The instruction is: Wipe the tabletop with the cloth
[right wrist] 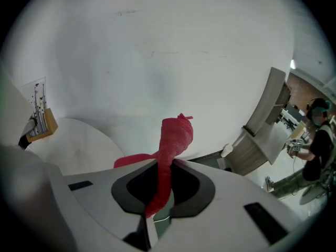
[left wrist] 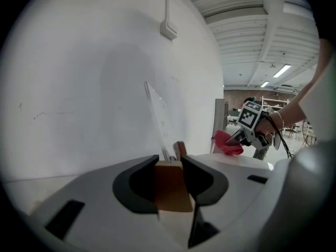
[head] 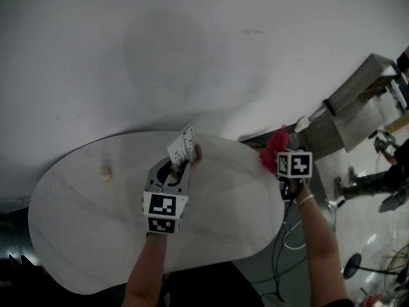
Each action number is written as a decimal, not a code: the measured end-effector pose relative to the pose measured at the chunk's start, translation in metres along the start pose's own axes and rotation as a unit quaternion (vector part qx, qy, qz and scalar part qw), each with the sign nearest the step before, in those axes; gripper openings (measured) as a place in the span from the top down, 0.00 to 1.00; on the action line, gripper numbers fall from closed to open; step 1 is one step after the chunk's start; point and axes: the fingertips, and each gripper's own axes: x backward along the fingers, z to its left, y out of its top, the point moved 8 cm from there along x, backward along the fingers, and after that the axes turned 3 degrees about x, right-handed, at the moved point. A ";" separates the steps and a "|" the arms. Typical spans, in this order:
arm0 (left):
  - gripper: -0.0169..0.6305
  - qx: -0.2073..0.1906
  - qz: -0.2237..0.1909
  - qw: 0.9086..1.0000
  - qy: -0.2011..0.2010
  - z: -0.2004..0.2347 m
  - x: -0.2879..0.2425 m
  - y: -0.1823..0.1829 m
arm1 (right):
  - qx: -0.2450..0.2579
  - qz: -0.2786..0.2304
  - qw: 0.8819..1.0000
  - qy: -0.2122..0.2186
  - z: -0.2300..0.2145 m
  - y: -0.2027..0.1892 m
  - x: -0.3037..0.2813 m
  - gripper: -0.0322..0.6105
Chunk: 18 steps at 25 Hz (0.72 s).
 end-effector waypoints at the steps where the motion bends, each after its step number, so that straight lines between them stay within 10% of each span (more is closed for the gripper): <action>1: 0.78 -0.001 -0.003 1.000 -0.001 -0.002 0.001 0.002 | -0.004 -0.009 1.000 0.002 -0.005 0.000 0.007 0.88; 8: 0.78 0.004 -0.019 0.999 0.030 0.009 0.028 0.005 | 0.020 -0.092 0.988 0.122 0.069 0.050 0.054 0.88; 18: 0.78 0.038 -0.019 0.988 0.151 0.071 0.114 -0.026 | 0.127 -0.083 0.919 0.365 0.306 0.074 0.064 0.88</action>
